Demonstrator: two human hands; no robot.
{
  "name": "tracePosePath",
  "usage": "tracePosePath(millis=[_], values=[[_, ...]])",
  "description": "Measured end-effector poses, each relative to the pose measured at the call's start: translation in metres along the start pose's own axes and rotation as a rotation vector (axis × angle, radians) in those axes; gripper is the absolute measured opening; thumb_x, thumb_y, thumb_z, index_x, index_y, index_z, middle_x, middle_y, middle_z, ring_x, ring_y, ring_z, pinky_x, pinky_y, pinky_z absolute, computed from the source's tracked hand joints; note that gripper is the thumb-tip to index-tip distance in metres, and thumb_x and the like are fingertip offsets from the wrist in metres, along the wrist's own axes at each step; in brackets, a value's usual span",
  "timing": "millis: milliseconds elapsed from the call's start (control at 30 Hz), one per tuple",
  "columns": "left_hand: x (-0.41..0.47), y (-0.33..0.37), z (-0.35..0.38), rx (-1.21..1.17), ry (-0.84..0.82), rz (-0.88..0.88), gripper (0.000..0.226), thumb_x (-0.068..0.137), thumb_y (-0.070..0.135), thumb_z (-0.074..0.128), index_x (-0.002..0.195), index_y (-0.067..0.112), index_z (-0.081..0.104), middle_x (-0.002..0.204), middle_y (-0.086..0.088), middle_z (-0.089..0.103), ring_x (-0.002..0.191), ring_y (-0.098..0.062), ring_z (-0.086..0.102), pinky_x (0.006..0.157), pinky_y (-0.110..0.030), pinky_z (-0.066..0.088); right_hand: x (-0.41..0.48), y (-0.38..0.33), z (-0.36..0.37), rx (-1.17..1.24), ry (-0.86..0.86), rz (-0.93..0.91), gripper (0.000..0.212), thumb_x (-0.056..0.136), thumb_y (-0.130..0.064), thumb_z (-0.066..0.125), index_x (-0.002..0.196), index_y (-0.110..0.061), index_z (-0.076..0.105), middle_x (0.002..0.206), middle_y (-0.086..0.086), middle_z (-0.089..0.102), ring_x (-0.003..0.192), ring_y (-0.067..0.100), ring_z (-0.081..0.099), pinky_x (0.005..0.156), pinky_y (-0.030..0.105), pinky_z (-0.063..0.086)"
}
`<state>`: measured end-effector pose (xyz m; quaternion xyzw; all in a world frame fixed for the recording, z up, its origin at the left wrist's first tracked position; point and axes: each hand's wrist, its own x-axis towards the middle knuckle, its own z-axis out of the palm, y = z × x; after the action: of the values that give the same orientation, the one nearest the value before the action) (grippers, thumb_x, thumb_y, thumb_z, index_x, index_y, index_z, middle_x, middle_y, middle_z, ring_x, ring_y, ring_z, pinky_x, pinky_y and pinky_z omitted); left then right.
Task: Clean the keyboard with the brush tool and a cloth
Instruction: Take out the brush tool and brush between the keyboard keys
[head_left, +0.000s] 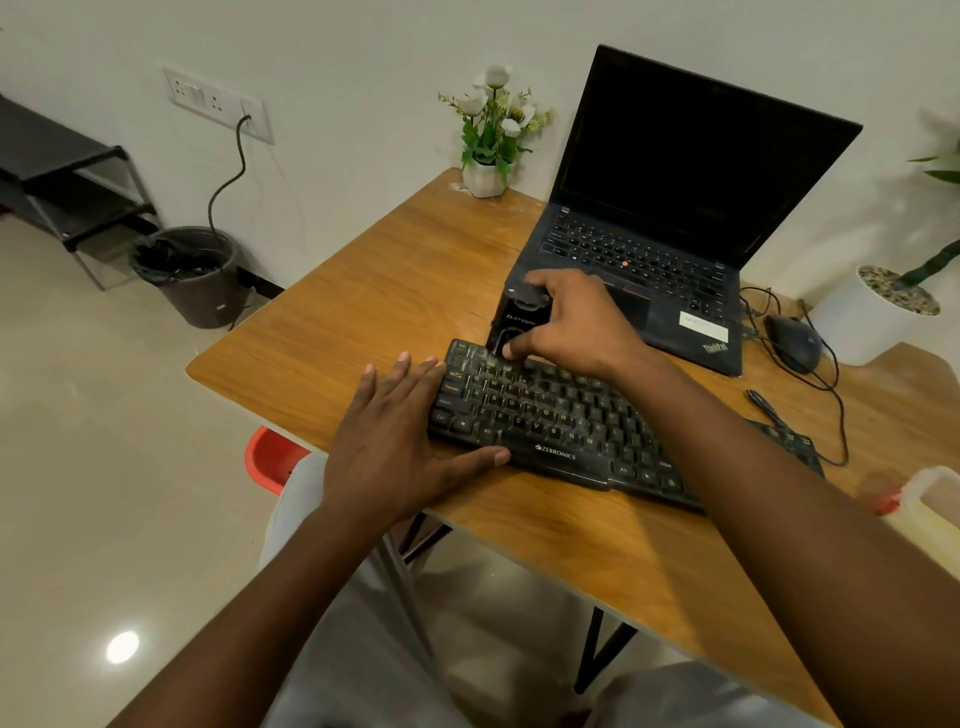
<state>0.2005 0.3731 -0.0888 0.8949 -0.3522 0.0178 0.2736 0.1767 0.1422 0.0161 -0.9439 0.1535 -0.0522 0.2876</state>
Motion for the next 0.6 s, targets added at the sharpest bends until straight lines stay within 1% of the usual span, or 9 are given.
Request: tracePosePath(millis=[67,167,200,267,300,333,400,467,600], values=[[0.000,0.000,-0.001,-0.003,0.000,-0.002,0.125,0.070,0.107,0.040,0.163,0.024,0.032,0.171,0.006,0.034,0.162,-0.012,0.014,0.134,-0.046,0.007,0.006,0.000,0.002,-0.059,0.072,-0.007,0.039,0.066,-0.019,0.096,0.095,-0.022,0.069,0.088,-0.002,0.074,0.080,0.015,0.073,0.060,0.029,0.055],[-0.001,0.000,0.000,-0.003,0.007,0.000,0.124,0.070,0.106,0.041,0.162,0.024,0.033,0.170,0.006,0.035,0.162,-0.013,0.015,0.134,-0.046,0.006,0.006,-0.002,0.003,-0.030,0.055,0.011,0.039,0.067,-0.018,0.097,0.095,-0.020,0.069,0.086,-0.002,0.075,0.073,0.011,0.072,0.052,0.021,0.051],[-0.001,0.000,0.000,-0.005,0.010,-0.001,0.123,0.070,0.106,0.042,0.162,0.024,0.034,0.170,0.005,0.036,0.162,-0.013,0.016,0.134,-0.046,0.006,0.005,-0.003,0.004,-0.012,0.033,0.008,0.039,0.067,-0.018,0.097,0.095,-0.021,0.070,0.086,-0.001,0.075,0.072,0.011,0.072,0.054,0.024,0.055],[-0.001,0.000,0.000,-0.008,0.021,-0.002,0.122,0.071,0.105,0.043,0.161,0.024,0.035,0.169,0.004,0.038,0.162,-0.013,0.017,0.134,-0.046,0.007,0.000,-0.010,0.004,0.004,-0.023,-0.020,0.040,0.066,-0.021,0.099,0.094,-0.021,0.071,0.088,0.000,0.076,0.080,0.016,0.074,0.070,0.038,0.063],[-0.002,0.001,0.000,-0.010,0.026,-0.004,0.121,0.071,0.105,0.044,0.160,0.024,0.037,0.168,0.004,0.039,0.162,-0.013,0.018,0.134,-0.046,0.007,-0.003,-0.014,0.004,0.015,-0.064,-0.037,0.041,0.065,-0.022,0.099,0.095,-0.020,0.072,0.090,-0.001,0.077,0.085,0.017,0.074,0.076,0.043,0.064],[-0.002,0.000,0.000,-0.015,0.030,-0.005,0.120,0.071,0.104,0.046,0.159,0.024,0.038,0.168,0.003,0.040,0.162,-0.013,0.019,0.134,-0.046,0.007,-0.006,-0.018,0.004,0.025,-0.108,-0.050,0.041,0.065,-0.021,0.100,0.095,-0.018,0.072,0.092,-0.001,0.077,0.088,0.017,0.074,0.079,0.044,0.063],[-0.002,0.001,0.000,-0.032,0.031,-0.005,0.119,0.071,0.104,0.047,0.159,0.024,0.039,0.167,0.002,0.041,0.162,-0.013,0.019,0.134,-0.045,0.007,-0.009,-0.022,0.003,0.049,-0.181,-0.058,0.040,0.065,-0.021,0.100,0.094,-0.017,0.073,0.092,-0.001,0.077,0.089,0.016,0.074,0.079,0.041,0.062],[-0.002,0.001,0.000,-0.045,0.025,-0.004,0.119,0.071,0.104,0.047,0.159,0.024,0.039,0.167,0.002,0.042,0.162,-0.013,0.019,0.134,-0.044,0.006,-0.009,-0.025,0.002,0.056,-0.202,-0.053,0.039,0.066,-0.020,0.100,0.093,-0.017,0.073,0.091,-0.001,0.077,0.088,0.016,0.074,0.077,0.038,0.060],[-0.002,0.001,-0.001,-0.038,0.022,-0.007,0.120,0.070,0.105,0.047,0.158,0.024,0.039,0.167,0.003,0.041,0.162,-0.012,0.018,0.134,-0.044,0.005,0.001,-0.026,0.005,-0.007,-0.093,-0.030,0.038,0.067,-0.019,0.099,0.091,-0.022,0.070,0.088,-0.006,0.073,0.085,0.013,0.071,0.069,0.031,0.054]])
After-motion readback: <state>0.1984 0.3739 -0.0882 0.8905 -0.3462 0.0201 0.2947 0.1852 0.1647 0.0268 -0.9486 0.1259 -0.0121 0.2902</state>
